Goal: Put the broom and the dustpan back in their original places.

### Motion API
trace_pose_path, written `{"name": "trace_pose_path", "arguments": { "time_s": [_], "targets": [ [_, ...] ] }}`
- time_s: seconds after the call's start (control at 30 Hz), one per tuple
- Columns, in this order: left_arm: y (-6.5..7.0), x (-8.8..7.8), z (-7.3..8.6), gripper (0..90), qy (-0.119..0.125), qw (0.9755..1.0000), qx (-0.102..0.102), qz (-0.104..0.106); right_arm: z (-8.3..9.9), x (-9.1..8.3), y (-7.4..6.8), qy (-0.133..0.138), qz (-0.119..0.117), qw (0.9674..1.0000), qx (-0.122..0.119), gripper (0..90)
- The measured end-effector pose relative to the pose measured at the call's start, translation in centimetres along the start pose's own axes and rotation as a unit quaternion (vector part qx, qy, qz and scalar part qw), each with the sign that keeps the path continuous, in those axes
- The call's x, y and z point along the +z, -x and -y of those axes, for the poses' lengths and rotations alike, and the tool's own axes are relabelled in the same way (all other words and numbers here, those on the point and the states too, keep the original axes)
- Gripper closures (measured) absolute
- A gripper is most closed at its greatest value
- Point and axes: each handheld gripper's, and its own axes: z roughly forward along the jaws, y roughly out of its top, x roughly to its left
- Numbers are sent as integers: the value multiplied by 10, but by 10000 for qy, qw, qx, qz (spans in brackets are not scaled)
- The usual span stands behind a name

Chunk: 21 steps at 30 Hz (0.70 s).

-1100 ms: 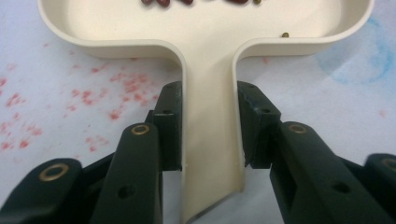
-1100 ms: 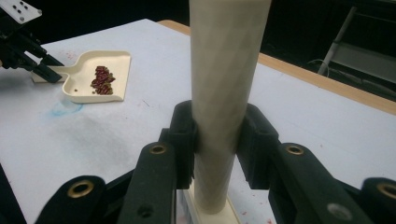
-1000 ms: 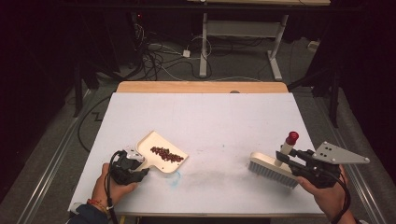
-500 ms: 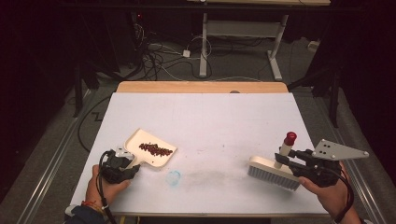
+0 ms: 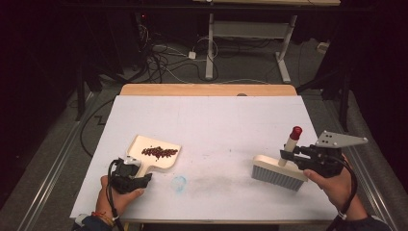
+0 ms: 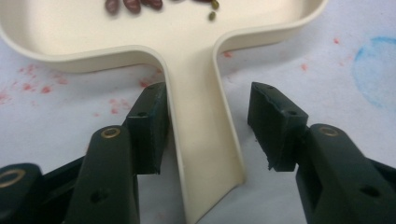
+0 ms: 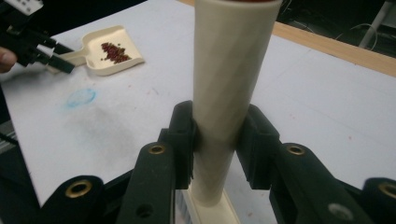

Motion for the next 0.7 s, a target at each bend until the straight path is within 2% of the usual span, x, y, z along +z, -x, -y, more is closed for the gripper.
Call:
{"name": "trace_pose_path", "arguments": {
  "time_s": [0.13,0.2,0.3,0.37,0.47,0.57,0.63,0.7],
  "targets": [
    [7,-3,0,465,136,9996,244,57,-7,16,17,-63,33,9998,164,675],
    [13,-6,2,455,213,9987,454,65,-11,25,26,-110,92,9996,249,661],
    [18,-9,3,394,365,9966,740,52,-14,41,41,-250,166,9989,369,639],
    [19,-10,3,370,466,9954,833,87,-16,49,47,-328,318,9982,382,617],
    [19,-11,3,363,608,9941,876,174,-17,63,58,-478,402,9968,505,603],
    [21,-10,4,370,641,9931,951,231,-19,78,68,-700,661,9935,608,579],
    [23,-10,4,364,701,9915,1070,216,-20,90,72,-840,782,9919,539,558],
    [25,-11,3,341,770,9900,1163,216,-21,100,74,-942,1072,9884,513,526]
  ]
}}
